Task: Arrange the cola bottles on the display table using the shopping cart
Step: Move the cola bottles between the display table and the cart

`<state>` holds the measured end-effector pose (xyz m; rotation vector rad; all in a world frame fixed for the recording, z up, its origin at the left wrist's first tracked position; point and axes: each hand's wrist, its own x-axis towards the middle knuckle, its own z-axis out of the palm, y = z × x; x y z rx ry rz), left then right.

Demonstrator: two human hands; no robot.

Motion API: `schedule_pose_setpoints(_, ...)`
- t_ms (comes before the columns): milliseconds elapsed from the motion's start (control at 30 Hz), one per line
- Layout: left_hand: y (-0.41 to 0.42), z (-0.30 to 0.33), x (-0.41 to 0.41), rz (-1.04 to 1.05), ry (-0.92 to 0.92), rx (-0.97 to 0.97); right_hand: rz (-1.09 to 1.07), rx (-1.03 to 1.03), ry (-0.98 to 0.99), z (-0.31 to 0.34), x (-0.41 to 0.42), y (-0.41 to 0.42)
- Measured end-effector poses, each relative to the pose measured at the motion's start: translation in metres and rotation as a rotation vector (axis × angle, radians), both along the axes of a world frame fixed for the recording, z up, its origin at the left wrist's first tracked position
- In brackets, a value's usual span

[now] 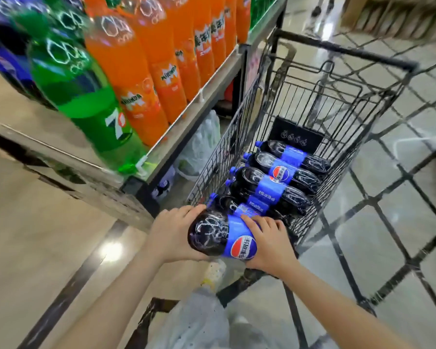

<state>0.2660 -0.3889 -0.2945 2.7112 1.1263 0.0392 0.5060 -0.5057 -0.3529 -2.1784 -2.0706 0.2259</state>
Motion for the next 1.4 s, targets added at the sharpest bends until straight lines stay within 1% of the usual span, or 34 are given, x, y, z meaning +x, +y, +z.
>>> schedule_pose_setpoints(200, -0.035, -0.005, -0.049, 0.013, 0.008, -0.053, 0.043, -0.058, -0.013, 0.006, -0.044, -0.032)
schedule_pose_setpoints(433, -0.049, -0.013, -0.122, 0.082, -0.009, -0.094, 0.072, -0.111, -0.011, 0.011, -0.112, -0.035)
schedule_pose_setpoints(533, -0.047, -0.016, -0.165, 0.087, -0.003, -0.107, 0.092, -0.111, -0.007, 0.009, -0.152, -0.032)
schedule_pose_setpoints(633, -0.042, -0.014, -0.214, 0.078, -0.036, -0.114, 0.09, -0.107, -0.015, 0.011, -0.202, -0.026)
schedule_pose_setpoints(767, -0.028, -0.013, -0.283, 0.055, -0.021, -0.14, 0.076, -0.142, 0.017, 0.009, -0.273, -0.018)
schedule_pose_setpoints(900, -0.016, -0.01, -0.345, 0.074, -0.052, -0.12, 0.08, -0.167, 0.024, 0.008, -0.336, -0.003)
schedule_pose_setpoints(1033, -0.002, -0.007, -0.394, 0.111, -0.028, -0.13, 0.115, -0.161, 0.051, 0.009, -0.383, 0.017)
schedule_pose_setpoints(1267, 0.036, -0.023, -0.451, 0.19, -0.022, -0.155, 0.182, -0.19, 0.047, 0.004, -0.431, 0.07)
schedule_pose_setpoints(1400, 0.079, -0.024, -0.469, 0.177, -0.033, -0.159, 0.179, -0.2, 0.023, -0.001, -0.449, 0.113)
